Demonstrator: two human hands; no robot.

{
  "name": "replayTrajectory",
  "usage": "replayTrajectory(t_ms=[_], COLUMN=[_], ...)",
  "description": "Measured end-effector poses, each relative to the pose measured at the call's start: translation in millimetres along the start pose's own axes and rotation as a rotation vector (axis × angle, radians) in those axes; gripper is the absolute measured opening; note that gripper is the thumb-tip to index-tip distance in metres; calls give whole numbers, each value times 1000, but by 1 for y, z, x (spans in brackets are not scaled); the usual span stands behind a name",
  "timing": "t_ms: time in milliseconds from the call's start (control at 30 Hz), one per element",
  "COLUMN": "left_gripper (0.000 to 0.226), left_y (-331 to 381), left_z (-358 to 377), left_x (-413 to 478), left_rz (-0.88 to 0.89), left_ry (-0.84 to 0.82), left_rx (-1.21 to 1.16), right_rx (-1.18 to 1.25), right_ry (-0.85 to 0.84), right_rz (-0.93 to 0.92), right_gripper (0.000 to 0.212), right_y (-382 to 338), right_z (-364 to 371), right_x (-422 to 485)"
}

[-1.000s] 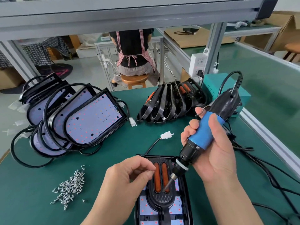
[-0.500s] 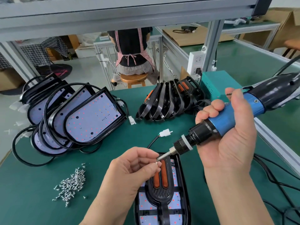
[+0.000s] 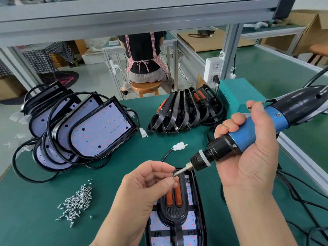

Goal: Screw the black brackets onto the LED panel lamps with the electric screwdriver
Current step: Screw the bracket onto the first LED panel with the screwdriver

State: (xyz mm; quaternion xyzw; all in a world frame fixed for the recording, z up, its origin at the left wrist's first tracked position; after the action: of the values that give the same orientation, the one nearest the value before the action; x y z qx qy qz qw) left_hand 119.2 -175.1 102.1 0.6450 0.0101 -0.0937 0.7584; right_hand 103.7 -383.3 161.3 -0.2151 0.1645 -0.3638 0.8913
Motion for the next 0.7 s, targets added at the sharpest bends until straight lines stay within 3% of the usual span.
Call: replayTrajectory(t_ms=[700], left_gripper=[22], left_y=[4], left_z=[3], left_x=[0], left_rz=[62], left_ry=[18], left_rx=[47], right_rx=[-25], right_ry=[94], right_rz=[-16], right_gripper=[14], right_y=[-3], right_z=[-9], right_x=[5])
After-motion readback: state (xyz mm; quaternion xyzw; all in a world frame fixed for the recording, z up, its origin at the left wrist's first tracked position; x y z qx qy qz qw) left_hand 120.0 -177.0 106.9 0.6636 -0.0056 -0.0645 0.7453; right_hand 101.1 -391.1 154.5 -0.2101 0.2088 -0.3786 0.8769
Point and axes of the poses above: each hand's wrist, its own x-axis towards the middle knuckle, its own z-axis out of the palm, y = z × x, the point moved 9 cm from there along x, towards the middle knuckle, and after that the axes turned 13 degrees about y, right-handed, at the moved point
